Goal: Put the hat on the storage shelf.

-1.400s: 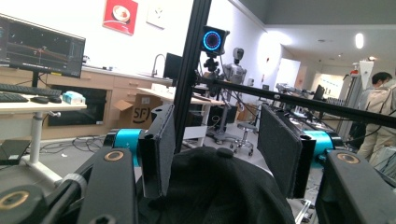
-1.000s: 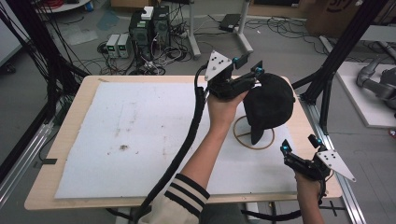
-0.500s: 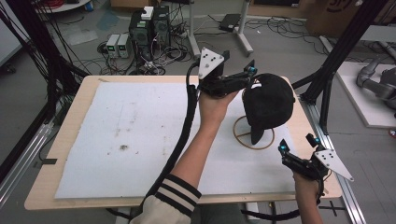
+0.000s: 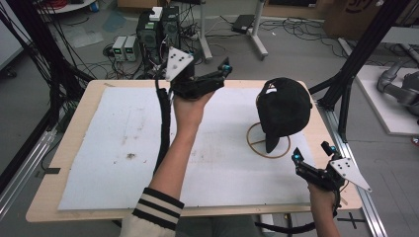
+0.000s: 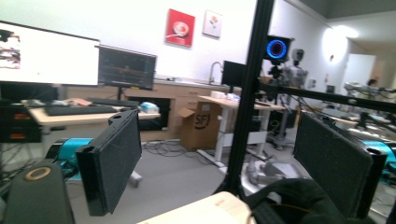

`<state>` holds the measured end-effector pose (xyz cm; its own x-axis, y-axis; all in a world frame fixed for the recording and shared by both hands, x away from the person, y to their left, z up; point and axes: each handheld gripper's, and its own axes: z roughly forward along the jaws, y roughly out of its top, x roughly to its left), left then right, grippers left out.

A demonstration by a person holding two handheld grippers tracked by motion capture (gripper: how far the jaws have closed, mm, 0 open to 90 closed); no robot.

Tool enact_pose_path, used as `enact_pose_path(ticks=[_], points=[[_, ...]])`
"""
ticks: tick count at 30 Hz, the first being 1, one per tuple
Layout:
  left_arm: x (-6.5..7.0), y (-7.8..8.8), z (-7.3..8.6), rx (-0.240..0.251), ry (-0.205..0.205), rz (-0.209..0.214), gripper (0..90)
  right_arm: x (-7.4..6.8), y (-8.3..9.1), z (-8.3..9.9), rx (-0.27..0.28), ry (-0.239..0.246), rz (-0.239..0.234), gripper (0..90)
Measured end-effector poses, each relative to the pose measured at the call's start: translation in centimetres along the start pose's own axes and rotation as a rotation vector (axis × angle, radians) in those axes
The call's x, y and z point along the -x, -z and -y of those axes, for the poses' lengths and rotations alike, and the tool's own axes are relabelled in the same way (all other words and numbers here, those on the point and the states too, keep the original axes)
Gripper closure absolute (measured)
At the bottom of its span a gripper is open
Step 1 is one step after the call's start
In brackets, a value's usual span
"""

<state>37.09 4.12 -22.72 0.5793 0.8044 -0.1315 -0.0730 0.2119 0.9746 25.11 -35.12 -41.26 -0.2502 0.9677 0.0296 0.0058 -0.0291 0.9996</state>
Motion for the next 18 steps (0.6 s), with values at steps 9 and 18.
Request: enact_pose_path(ticks=[9,18], points=[[-3.4,3.6,-0.9,0.007,-0.027,-0.076,15.4,-0.8,-0.5,0.1,-0.009,0.012,-0.018,4.2],[-5.8,6.7,-1.5,-0.012,-0.082,-0.159,15.4,-1.2,-0.7,0.1,-0.014,0.017,-0.026,4.1]])
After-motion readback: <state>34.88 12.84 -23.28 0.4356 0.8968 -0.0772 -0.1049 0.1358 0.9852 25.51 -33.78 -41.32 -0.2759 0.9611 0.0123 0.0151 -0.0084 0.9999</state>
